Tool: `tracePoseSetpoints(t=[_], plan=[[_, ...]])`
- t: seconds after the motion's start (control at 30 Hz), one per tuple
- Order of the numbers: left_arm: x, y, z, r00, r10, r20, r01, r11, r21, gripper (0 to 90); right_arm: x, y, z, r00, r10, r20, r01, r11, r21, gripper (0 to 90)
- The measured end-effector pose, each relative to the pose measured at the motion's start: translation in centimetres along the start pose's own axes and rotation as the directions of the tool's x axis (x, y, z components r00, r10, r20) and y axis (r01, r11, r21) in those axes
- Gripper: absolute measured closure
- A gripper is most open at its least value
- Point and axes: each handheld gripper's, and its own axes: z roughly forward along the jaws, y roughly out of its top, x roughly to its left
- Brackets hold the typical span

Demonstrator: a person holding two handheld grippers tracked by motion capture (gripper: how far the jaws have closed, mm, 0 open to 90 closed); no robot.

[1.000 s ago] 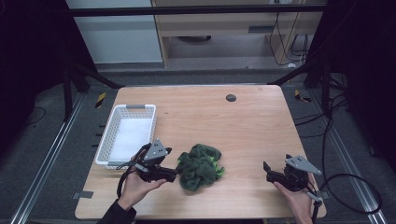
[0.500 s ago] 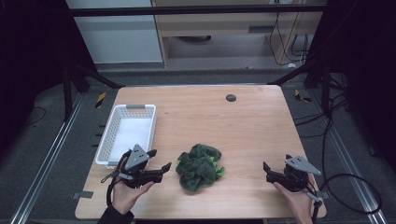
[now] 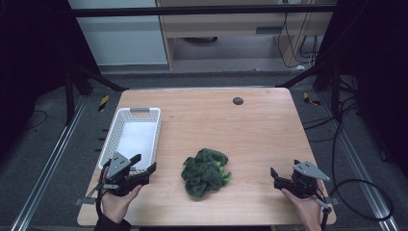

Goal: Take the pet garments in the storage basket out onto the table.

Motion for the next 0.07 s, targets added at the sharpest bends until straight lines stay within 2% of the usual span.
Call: tracePoseSetpoints(t=[0.07], plan=[[0.51,-0.31,-0.21,0.9997,-0.015,-0.021,0.015,0.9999,-0.006,33.0,-0.01,-0.01,0.02,1.0000,-0.001,0.002,0.001,1.000,0.003,8.8]])
